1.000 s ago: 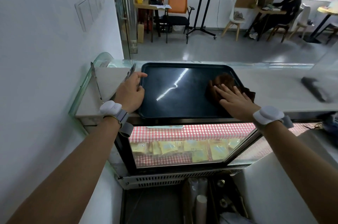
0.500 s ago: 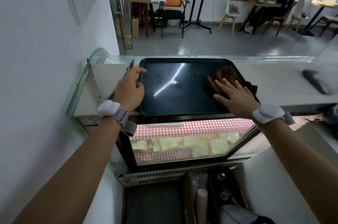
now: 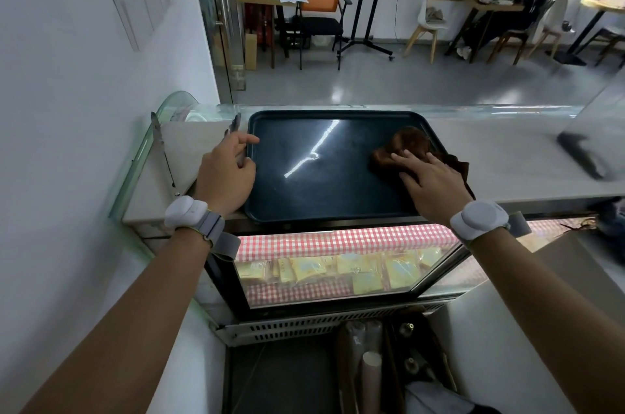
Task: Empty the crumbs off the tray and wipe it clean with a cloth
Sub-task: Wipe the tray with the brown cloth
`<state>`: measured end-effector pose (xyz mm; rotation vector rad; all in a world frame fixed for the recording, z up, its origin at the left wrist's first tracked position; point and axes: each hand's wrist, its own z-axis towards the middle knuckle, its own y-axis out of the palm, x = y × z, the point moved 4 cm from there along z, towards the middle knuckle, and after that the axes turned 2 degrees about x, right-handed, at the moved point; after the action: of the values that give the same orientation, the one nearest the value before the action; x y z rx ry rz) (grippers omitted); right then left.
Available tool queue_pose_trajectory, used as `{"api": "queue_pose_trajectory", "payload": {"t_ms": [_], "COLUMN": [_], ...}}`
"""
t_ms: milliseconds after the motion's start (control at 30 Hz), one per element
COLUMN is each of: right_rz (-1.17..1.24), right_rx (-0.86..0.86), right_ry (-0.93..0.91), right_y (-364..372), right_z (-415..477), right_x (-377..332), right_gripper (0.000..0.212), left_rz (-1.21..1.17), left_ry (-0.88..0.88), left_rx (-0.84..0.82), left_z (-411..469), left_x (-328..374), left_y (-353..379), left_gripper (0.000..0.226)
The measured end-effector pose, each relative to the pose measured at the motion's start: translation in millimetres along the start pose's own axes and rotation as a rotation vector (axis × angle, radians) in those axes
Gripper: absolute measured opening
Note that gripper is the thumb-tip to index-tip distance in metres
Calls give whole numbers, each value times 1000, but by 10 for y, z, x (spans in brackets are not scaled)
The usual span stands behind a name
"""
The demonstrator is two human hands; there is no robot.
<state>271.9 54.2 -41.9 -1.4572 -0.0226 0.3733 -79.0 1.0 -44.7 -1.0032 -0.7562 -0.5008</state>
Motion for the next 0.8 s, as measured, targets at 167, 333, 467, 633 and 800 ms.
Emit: {"api": "queue_pose_trajectory", "payload": {"t_ms": [167, 333, 467, 633, 800], "right_rz": [169, 318, 496, 821, 1055], "right_rx": [179, 265, 235, 125, 77], "right_ry": [-31, -6, -13, -11, 29], "right_y": [-209, -421, -513, -553, -506], "right_z": [13, 99, 175, 225, 203], "right_x": [-20, -51, -183, -319, -249], "right_gripper": [29, 29, 28, 27, 28], "left_rz": [42, 159, 195, -159, -463], "left_ry": [28, 128, 230, -9, -191], "left_rx": [18, 27, -117, -557, -646], "left_z": [19, -38, -37, -9, 38], "left_x": [-8, 254, 649, 1060, 1293], "left_y": [4, -21, 196, 776, 1063], "left_gripper": [32, 25, 21, 76, 42]}}
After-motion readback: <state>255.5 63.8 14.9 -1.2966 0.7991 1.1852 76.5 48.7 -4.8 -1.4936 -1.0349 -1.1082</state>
